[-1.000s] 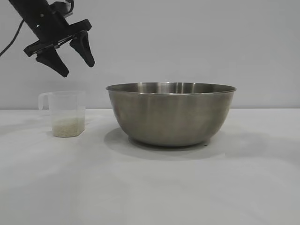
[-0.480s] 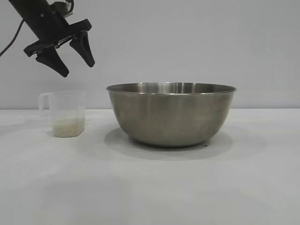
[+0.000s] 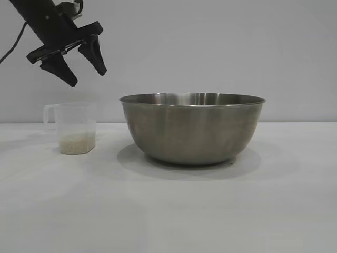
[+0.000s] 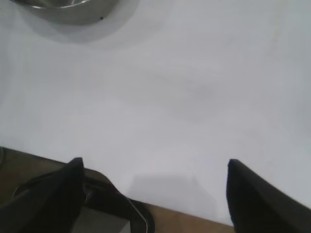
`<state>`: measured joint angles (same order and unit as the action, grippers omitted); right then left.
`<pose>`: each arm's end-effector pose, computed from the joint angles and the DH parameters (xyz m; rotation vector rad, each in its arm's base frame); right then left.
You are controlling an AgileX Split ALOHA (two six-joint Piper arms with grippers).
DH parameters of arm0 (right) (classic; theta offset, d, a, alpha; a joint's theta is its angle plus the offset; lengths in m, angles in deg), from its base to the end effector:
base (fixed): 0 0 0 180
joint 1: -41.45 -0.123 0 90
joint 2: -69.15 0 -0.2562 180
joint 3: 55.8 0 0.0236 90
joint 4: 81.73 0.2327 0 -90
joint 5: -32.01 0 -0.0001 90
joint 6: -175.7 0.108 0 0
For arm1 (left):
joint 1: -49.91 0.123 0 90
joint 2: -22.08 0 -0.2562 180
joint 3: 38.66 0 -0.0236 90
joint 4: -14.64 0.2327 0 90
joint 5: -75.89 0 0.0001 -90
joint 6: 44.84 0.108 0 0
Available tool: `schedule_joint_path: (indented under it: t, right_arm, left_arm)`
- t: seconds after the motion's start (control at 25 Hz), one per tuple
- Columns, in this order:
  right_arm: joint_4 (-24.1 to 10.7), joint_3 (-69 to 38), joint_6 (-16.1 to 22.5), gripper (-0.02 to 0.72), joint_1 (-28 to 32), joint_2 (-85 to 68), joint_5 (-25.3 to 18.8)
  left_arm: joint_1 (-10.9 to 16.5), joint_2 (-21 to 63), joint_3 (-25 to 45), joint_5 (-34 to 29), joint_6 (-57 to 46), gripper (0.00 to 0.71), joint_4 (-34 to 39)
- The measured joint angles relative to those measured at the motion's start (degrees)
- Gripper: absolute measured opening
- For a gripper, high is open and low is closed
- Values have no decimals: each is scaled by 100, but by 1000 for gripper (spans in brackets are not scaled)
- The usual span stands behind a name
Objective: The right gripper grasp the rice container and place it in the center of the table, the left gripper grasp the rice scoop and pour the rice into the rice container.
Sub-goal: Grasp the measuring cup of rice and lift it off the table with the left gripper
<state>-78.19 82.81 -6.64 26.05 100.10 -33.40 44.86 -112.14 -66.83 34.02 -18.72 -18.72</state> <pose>0.0633 0.0237 0.2680 -0.3668 2.3819 0.1851 0.4641 -0.0808 0.1848 0.2661 2.4570 -0.5050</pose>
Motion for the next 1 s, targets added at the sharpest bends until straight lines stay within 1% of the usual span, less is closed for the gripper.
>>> schedule_joint_path:
  t: [0.16,0.44,0.68,1.0]
  right_arm:
    - [0,-148,0,514,0,-536,17]
    - [0,-650,0,514,0,-993,31]
    - [-68,-693,0,514,0,-1315,41]
    - [-68,-693,0,514,0,-1752,41]
  left_arm:
    - [0,0,0,0,0,550,0]
    - [0,0,0,0,0,550,0]
    - [0,0,0,0,0,550,0]
    - [0,0,0,0,0,550,0]
